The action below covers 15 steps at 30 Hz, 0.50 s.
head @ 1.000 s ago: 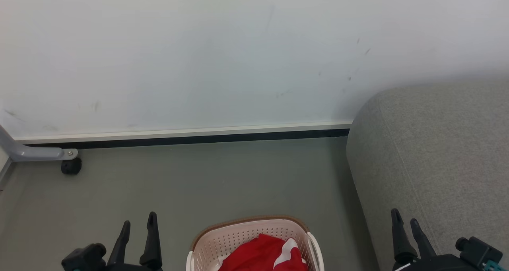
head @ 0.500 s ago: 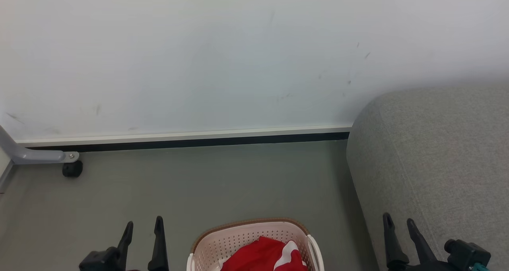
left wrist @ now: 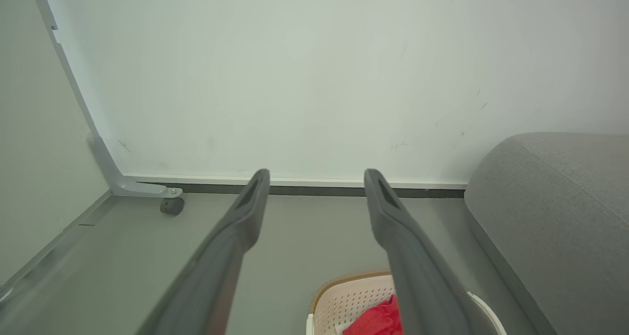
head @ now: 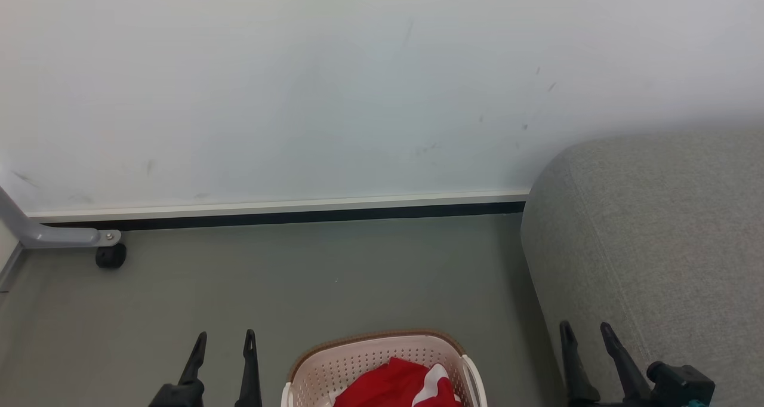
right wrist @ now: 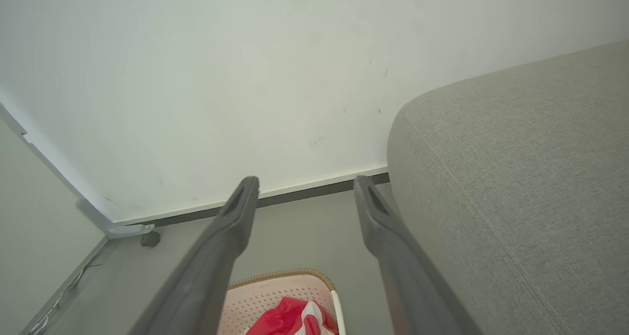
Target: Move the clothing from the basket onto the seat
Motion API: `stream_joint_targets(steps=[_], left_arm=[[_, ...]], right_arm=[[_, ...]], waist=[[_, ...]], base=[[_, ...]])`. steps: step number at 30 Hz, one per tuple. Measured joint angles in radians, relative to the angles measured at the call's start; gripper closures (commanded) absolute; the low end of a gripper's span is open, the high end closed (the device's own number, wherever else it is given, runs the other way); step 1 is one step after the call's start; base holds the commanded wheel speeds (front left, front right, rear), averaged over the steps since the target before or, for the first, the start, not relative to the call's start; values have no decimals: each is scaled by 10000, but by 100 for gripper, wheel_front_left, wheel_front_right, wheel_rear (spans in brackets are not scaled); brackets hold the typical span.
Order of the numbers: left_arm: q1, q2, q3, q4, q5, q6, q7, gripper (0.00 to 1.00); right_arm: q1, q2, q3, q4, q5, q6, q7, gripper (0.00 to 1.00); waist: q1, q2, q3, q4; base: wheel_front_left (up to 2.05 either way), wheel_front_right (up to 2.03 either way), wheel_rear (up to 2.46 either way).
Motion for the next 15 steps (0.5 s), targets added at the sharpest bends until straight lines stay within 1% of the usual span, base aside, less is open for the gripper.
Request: stream_joint_targets(steps=[13, 15], left_arm=[[48, 6, -297, 4, 1638, 276, -401, 0], [48, 4, -318, 4, 1724, 276, -401, 0]], right_arm=[[156, -58, 397, -130, -1501, -144, -433, 0], [159, -58, 401, -146, -1521, -159, -433, 0]], waist=[[-1, 0, -51, 11], [0, 0, -44, 9]], base=[[0, 0, 0], [0, 0, 0]])
